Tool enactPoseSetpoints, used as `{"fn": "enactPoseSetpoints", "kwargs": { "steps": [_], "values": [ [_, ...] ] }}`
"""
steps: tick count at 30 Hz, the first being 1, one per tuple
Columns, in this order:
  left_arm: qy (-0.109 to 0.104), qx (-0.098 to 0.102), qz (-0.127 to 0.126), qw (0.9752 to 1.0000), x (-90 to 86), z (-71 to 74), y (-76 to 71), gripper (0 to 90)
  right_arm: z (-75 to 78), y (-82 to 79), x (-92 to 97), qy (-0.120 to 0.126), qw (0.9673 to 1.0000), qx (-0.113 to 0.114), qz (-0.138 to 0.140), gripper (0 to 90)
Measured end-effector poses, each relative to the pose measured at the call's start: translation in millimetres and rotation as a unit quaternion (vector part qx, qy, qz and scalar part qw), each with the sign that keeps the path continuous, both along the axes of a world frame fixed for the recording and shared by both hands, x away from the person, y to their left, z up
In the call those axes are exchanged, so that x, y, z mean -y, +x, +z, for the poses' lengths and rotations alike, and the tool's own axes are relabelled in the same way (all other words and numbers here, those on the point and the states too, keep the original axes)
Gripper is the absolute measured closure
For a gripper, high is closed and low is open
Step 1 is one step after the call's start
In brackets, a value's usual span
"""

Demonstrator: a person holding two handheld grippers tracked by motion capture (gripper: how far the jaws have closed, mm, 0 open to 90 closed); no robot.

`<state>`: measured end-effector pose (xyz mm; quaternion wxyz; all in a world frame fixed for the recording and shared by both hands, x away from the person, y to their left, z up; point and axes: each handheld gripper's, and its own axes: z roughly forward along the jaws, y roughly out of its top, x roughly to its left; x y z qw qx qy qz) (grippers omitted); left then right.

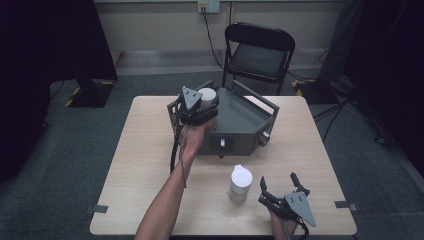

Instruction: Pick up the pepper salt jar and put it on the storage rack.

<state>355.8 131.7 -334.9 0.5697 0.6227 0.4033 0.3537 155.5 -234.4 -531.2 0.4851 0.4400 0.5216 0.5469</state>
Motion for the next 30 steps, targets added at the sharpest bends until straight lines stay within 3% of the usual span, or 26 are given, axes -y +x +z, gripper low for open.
{"fn": "enactPoseSetpoints", "kwargs": {
  "steps": [11, 16, 23, 30],
  "values": [
    [-0.007, -0.001, -0.003, 1.0000, -2.6, -1.9, -0.2, 33.3, 0.0, 0.0, -0.1, 0.000, 1.0000, 0.000, 0.000, 1.1],
    [-0.029, 0.006, -0.009, 0.9995, -5.9, -3.5, 0.2, 19.3, 0.0, 0.0, -0.1, 0.000, 1.0000, 0.000, 0.000, 1.1],
    [-0.041, 0.021, -0.004, 0.9989, -5.6, -4.2, -8.3, 5.8, 0.0, 0.0, -0.1, 0.000, 1.0000, 0.000, 0.000, 1.1],
    [-0.031, 0.049, 0.006, 0.9983, -3.8, -13.6, -16.3, 0.0, 0.0, 0.0, -0.2, 0.000, 1.0000, 0.000, 0.000, 1.0]
  ]
}}
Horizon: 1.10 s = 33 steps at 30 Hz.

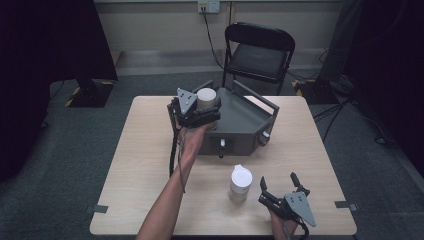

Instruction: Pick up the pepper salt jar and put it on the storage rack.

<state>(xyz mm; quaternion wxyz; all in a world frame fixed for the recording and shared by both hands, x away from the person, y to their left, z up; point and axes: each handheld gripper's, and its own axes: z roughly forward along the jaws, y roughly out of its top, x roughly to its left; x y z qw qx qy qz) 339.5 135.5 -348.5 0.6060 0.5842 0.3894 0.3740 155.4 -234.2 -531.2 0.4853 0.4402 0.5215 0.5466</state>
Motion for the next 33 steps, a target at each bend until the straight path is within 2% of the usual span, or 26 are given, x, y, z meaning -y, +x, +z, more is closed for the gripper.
{"fn": "enactPoseSetpoints", "kwargs": {
  "steps": [3, 11, 19, 22, 25, 33],
  "values": [
    [-0.003, -0.007, -0.006, 1.0000, -3.0, -2.5, -0.3, 0.0, 0.0, 0.0, 0.0, 0.000, 1.0000, 0.000, 0.000, 1.0],
    [-0.014, -0.002, -0.006, 0.9999, -9.8, -13.6, -7.7, 0.0, 0.0, 0.0, -0.1, 0.000, 1.0000, 0.000, 0.000, 1.0],
    [-0.019, 0.005, -0.009, 0.9998, -16.1, -15.0, -19.4, 0.0, -0.1, 0.0, -0.2, 0.000, 1.0000, 0.000, -0.001, 1.0],
    [-0.023, 0.012, -0.009, 0.9996, -17.5, -17.0, -25.1, 0.0, -0.1, 0.0, -0.2, 0.000, 1.0000, 0.000, -0.001, 1.1],
    [-0.032, 0.029, -0.008, 0.9990, -17.4, -23.6, -31.0, 0.0, 0.0, 0.0, -0.3, 0.000, 1.0000, 0.000, -0.001, 1.1],
    [-0.028, 0.039, -0.022, 0.9986, -18.5, -33.4, -43.2, 0.0, 0.0, -0.1, -0.5, 0.000, 1.0000, 0.000, -0.001, 1.0]
  ]
}}
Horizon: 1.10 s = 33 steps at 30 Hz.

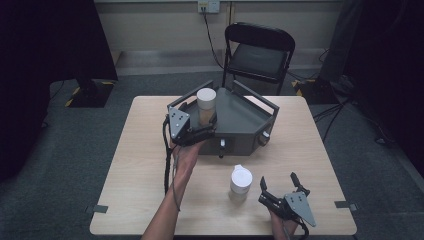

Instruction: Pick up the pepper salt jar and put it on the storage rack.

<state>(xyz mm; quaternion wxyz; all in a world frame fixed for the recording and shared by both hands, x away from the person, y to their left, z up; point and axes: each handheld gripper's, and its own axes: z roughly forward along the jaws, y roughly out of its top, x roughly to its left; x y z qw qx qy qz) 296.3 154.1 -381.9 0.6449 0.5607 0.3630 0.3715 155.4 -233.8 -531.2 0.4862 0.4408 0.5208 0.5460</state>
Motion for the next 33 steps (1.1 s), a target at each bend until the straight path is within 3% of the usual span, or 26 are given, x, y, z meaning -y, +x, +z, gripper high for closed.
{"fn": "enactPoseSetpoints", "kwargs": {
  "steps": [14, 19, 33],
  "values": [
    [-0.005, 0.005, -0.008, 0.9999, -10.5, -19.3, -23.1, 0.0, 0.0, 0.0, 0.0, 0.000, 1.0000, 0.000, 0.000, 1.0],
    [0.004, 0.010, 0.005, 0.9999, -14.8, -24.4, -32.1, 0.0, 0.0, 0.0, -0.1, 0.000, 1.0000, 0.000, 0.000, 1.0],
    [-0.003, 0.023, 0.021, 0.9995, -34.5, -33.1, -53.2, 0.0, 0.1, -0.1, -0.6, 0.000, 1.0000, 0.000, -0.002, 1.0]
  ]
}}
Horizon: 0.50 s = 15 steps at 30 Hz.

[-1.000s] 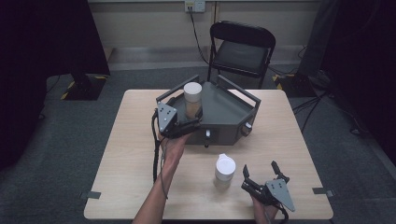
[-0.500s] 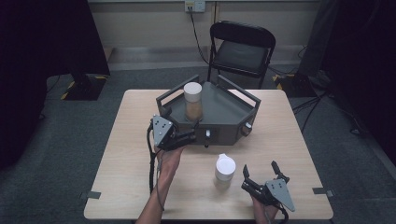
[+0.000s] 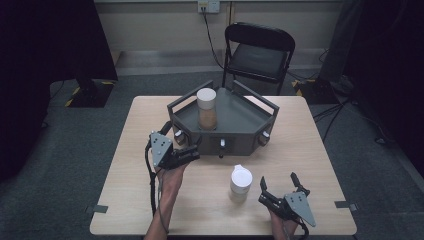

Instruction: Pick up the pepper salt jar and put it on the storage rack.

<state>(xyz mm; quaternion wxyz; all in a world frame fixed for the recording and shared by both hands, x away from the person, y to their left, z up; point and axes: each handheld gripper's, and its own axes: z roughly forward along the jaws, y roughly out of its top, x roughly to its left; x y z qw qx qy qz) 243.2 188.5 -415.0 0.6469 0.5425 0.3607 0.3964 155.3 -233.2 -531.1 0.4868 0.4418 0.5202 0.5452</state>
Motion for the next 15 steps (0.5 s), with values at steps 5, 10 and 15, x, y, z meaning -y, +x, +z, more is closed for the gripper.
{"fn": "enactPoseSetpoints", "kwargs": {
  "steps": [5, 10, 15],
  "values": [
    [-0.010, -0.001, 0.002, 0.9999, -6.3, -5.1, -7.4, 0.0, 0.0, 0.0, 0.0, 0.000, 1.0000, 0.000, 0.000, 1.0],
    [-0.010, -0.002, 0.006, 0.9999, -10.2, -10.5, -13.7, 0.0, 0.0, 0.0, -0.1, 0.000, 1.0000, 0.000, 0.000, 1.0],
    [-0.015, -0.004, 0.008, 0.9998, -15.4, -16.3, -20.8, 0.0, 0.0, 0.0, -0.1, 0.000, 1.0000, 0.000, 0.000, 1.0]
  ]
}}
